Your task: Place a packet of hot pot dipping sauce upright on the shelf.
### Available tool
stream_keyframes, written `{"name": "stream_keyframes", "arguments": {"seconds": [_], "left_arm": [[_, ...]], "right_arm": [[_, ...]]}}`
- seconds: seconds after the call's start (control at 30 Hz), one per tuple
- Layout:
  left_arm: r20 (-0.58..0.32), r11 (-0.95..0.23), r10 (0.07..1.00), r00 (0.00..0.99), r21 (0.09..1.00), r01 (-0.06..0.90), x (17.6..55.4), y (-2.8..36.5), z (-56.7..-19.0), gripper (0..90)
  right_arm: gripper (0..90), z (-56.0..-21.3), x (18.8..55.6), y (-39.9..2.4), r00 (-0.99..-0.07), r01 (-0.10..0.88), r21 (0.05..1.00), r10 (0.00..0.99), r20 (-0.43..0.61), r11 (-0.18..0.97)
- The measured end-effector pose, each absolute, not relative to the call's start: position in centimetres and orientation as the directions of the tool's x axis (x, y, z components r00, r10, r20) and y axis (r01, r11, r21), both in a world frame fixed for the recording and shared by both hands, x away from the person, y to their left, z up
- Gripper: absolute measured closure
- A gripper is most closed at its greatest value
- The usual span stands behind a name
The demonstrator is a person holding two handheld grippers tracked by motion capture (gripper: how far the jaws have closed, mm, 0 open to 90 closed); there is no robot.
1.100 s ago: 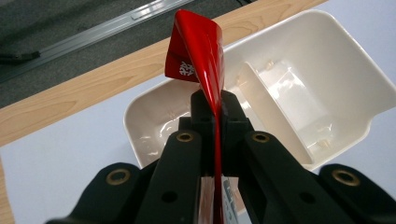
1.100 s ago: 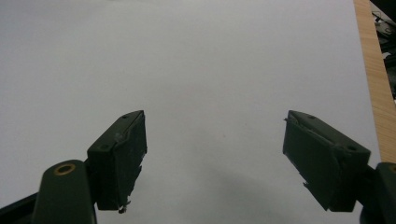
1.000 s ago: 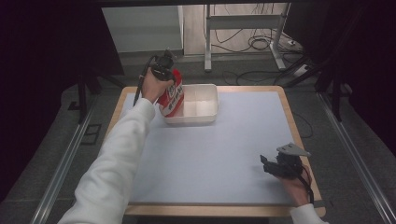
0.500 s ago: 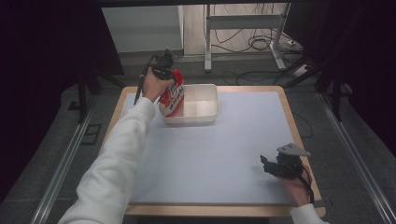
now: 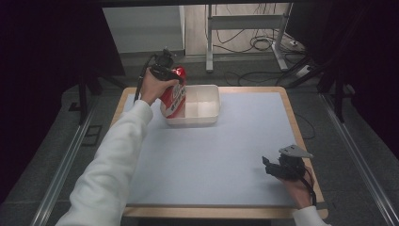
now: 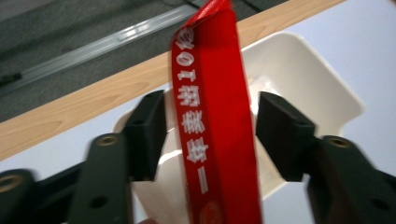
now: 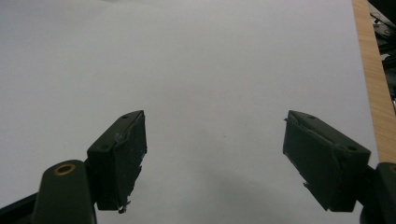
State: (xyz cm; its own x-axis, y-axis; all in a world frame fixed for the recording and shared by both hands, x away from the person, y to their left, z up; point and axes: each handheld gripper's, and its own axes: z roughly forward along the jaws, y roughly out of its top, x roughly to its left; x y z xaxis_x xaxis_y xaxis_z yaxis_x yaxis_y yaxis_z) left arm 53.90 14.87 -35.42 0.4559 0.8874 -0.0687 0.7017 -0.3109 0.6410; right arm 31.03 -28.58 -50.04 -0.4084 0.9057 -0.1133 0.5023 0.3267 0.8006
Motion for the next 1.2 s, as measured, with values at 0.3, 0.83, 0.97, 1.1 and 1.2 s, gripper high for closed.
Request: {"name": "stream_keyframes", "arguments": {"seconds": [0.3, 0.83, 0.97, 1.1, 1.2], "left_arm": [[-0.098, -0.286, 0.865, 0.492, 0.709, 0.644, 51.7, 16.0, -33.5, 27.4], [-0.15, -0.285, 0.768, 0.623, 0.79, 0.542, 43.8, 19.9, -32.4, 26.0], [-0.155, -0.293, 0.74, 0.654, 0.802, 0.521, 41.0, 21.0, -33.3, 25.7], [-0.166, -0.285, 0.733, 0.659, 0.805, 0.52, 37.8, 22.3, -35.7, 25.8], [-0.176, -0.283, 0.732, 0.658, 0.8, 0.529, 36.7, 22.7, -36.9, 25.8]], "right_arm": [[21.4, -49.9, 30.9, -28.5, -0.409, 0.499, 0.804, 0.906, -0.112, 0.325], [21.4, -49.9, 30.9, -28.3, -0.407, 0.5, 0.803, 0.906, -0.112, 0.324], [21.4, -49.9, 30.9, -28.3, -0.408, 0.501, 0.802, 0.906, -0.113, 0.325], [21.4, -49.9, 30.8, -28.1, -0.408, 0.501, 0.802, 0.906, -0.114, 0.326], [21.4, -49.9, 30.8, -28.0, -0.409, 0.501, 0.801, 0.906, -0.114, 0.327]]}}
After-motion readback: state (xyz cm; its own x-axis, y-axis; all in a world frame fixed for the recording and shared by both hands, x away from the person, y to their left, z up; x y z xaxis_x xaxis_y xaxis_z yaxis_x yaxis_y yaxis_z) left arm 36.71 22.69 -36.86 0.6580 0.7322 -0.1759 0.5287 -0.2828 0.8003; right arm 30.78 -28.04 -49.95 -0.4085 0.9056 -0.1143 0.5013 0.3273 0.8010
